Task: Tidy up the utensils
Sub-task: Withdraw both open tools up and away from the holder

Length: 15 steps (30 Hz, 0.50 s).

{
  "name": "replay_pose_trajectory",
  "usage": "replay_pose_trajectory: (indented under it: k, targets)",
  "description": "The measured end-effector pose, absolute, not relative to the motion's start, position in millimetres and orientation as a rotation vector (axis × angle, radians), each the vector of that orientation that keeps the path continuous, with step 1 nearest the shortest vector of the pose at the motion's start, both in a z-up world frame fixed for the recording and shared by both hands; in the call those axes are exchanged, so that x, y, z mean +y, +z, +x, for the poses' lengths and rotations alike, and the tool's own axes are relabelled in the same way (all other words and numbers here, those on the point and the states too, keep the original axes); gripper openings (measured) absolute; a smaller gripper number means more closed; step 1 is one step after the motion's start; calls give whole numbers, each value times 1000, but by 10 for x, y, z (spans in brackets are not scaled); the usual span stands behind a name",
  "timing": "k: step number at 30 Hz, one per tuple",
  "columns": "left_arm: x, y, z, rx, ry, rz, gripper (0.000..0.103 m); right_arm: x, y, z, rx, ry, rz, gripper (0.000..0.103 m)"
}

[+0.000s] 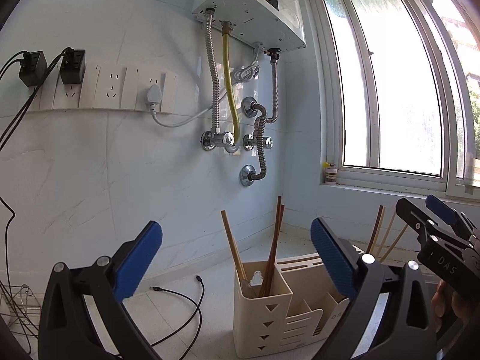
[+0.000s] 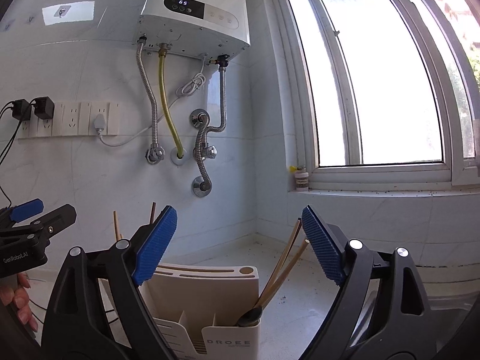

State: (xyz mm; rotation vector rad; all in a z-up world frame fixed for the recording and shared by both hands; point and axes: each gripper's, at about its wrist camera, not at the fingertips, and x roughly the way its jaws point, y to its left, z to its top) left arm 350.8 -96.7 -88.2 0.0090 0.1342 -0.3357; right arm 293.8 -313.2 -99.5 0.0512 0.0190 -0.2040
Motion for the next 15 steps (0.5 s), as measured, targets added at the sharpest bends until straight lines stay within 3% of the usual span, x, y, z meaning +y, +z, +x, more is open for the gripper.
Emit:
replay_pose_trajectory:
  k: [15]
  targets:
    - [-587,-570,2841,263,-370,53,98,-2780,-688,2114,123,-194,50,95]
